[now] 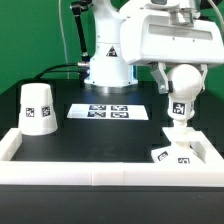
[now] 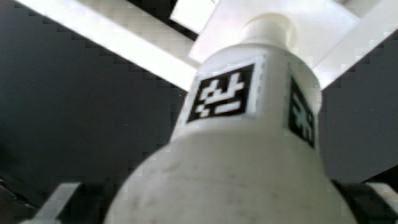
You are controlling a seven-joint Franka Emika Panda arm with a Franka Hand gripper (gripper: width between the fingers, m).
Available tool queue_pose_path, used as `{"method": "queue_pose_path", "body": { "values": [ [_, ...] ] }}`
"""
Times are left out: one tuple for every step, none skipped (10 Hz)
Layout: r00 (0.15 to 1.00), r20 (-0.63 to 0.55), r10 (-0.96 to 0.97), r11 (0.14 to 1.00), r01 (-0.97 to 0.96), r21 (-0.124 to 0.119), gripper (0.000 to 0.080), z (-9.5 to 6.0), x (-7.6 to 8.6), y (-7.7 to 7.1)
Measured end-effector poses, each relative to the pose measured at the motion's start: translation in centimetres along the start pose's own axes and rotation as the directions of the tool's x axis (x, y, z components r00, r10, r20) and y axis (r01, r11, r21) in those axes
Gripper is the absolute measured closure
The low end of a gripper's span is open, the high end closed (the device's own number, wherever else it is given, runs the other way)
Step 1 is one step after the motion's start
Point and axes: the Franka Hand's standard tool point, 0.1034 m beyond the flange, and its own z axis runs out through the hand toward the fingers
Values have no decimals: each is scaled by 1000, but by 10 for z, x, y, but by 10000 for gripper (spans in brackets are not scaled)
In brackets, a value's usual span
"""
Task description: Assemble lamp
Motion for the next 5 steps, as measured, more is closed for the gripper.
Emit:
{"method": "queue_pose_path", "body": {
  "values": [
    [1000,5,1,1000,-1,3,223,3,-2,-1],
    [1000,9,2,1000,-2,6,223,6,-4,-2],
    [1000,15,3,1000,-3,8,223,9,-7,-3],
    [1000,8,4,1000,-4,1,223,10,-7,-1],
    [1000,-6,4,1000,-4,-12,223,10,-7,0]
  ]
}}
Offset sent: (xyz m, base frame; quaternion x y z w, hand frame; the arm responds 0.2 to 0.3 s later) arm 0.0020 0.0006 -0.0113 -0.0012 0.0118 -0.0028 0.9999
